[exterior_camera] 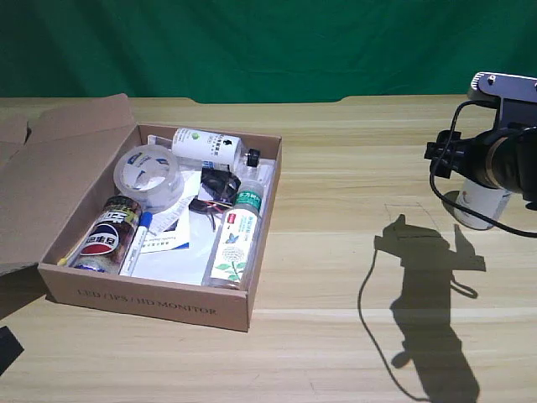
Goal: Place the white bottle into the box.
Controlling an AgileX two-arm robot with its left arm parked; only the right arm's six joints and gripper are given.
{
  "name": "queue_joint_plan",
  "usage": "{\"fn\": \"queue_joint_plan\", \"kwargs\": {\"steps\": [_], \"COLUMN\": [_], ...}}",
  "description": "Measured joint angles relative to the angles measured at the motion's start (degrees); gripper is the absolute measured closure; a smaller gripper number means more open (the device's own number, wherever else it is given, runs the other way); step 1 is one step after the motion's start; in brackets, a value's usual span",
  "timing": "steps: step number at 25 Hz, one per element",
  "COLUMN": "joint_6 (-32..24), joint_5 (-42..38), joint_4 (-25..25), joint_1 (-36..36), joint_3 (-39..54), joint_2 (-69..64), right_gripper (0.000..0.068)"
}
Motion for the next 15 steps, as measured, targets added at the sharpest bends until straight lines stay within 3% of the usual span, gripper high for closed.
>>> {"fn": "queue_joint_plan", "kwargs": {"steps": [6,15], "joint_6": [-4.6,-5.6], "joint_5": [6.5,11.5], "joint_4": [5.3,2.5], "joint_1": [0.0,-0.1], "joint_3": [0.0,-0.5], "joint_2": [-0.9,3.4], "right_gripper": [0.0004,0.0004]}}
